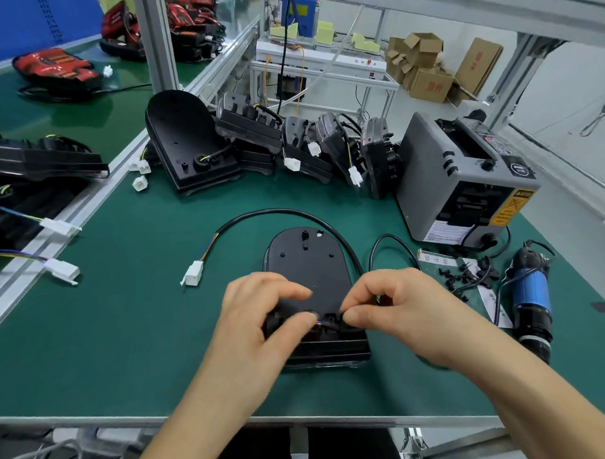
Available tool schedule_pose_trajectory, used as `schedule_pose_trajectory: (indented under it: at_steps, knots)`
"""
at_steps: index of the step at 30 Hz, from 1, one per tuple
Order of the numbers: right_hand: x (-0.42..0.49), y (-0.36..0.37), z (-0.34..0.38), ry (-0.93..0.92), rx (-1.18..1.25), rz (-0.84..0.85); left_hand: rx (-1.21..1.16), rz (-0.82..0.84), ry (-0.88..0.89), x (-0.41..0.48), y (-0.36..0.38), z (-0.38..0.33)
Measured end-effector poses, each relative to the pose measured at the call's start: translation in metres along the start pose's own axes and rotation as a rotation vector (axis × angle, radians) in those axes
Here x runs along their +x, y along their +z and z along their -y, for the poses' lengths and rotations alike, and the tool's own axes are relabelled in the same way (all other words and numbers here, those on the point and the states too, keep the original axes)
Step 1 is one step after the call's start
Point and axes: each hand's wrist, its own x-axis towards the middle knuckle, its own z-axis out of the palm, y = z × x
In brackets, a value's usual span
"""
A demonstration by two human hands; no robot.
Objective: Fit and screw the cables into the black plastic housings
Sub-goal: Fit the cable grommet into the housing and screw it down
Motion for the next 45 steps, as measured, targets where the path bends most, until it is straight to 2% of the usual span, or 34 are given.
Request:
schedule_pose_trajectory:
  at_steps: [4,13,18,29,35,45]
  knots:
    - [0.005,-0.002,-0.003,0.069,0.155,0.088,0.063,0.076,0.081,-0.007,-0.002,0.002]
    - [0.024,-0.007,0.004,0.081,0.098,0.243,0.117,0.023,0.135,-0.009,0.003,0.006]
    - [0.036,-0.011,0.009,0.101,-0.034,0.328,0.116,0.013,0.123,-0.009,0.003,0.006]
    - [0.070,-0.022,0.041,0.090,-0.492,0.628,0.071,0.033,0.048,-0.006,0.000,0.000]
    - [0.076,-0.023,0.044,0.100,-0.501,0.699,0.308,-0.048,0.119,0.001,0.019,-0.007]
    - [0.087,-0.019,0.034,0.176,-0.432,0.715,0.225,-0.096,0.118,0.000,0.024,-0.003]
